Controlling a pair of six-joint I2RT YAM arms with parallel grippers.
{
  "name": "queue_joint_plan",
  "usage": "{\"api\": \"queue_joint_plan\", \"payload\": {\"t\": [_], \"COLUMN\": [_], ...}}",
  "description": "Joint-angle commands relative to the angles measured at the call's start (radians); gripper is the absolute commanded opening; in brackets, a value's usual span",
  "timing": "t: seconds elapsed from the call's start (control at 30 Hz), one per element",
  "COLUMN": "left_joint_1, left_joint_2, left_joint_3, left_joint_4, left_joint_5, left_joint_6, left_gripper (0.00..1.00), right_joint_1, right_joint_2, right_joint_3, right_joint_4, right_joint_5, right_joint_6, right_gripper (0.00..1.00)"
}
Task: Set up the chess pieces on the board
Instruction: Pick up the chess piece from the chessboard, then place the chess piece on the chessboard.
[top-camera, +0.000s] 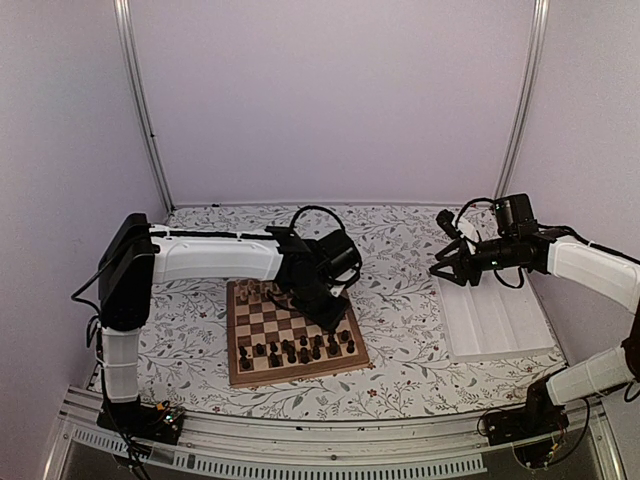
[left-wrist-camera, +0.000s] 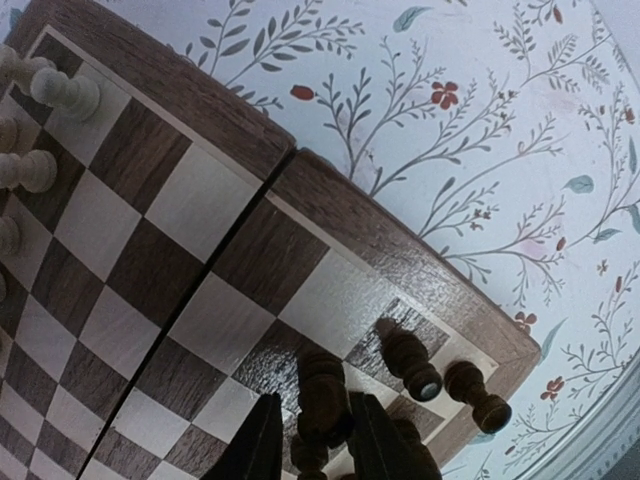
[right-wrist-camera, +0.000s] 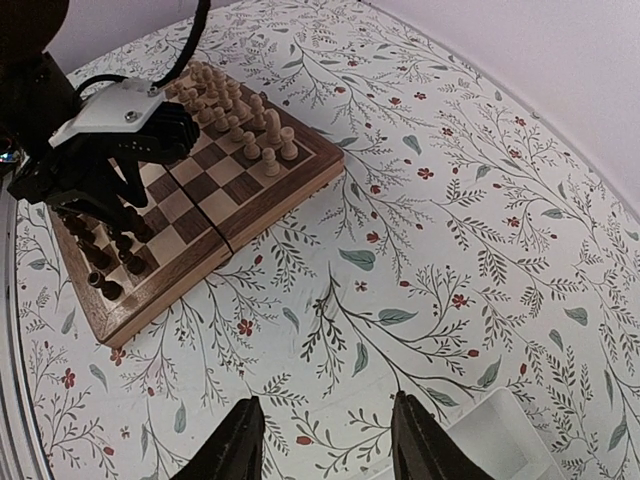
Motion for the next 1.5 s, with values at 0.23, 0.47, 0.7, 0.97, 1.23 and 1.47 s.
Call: {"api": "queue_joint_plan", "payload": {"t": [0.23,0.47,0.7,0.97,1.23,1.47], "left_joint_1": [-0.015,-0.006,-0.011,-0.050,-0.079,-0.087], "left_joint_2": [-0.042,-0.194,-0.395,-0.561,-0.600,-0.576], "left_joint_3": [0.013,-0.016,-0.234,-0.473,-0.567,-0.587], "left_joint_4": [-0.058,-0.145,-0.158,-0.124,-0.092,-0.069], "left_joint_5": [-0.057,-0.169,-0.161,-0.116,-0.109,-0.113], "left_joint_6": [0.021,0.001,-0.120,-0.258,-0.313,-0.321], "left_gripper": [0.09,0.07,0.08,0.08,0.08,0.09], "right_joint_1": [-0.005,-0.005,-0.005,-0.005,-0.005,-0.005], "right_joint_2": [-0.002,-0.006,-0.009,-0.014,-0.017,-0.015], "right_joint_3": [0.004,0.005,0.004,0.004,0.002,0.000], "right_joint_4": [-0.010,-0.010,-0.012,-0.010,-0.008,-0.008], "right_joint_5": [-0.022,-0.026,-0.032,-0.034,-0.032,-0.032], "right_joint_6": [-0.012,-0.011,-0.010,-0.009,-0.007,-0.007], "right_gripper": [0.46,0.46,0.46,0.46,0.46,0.46]}}
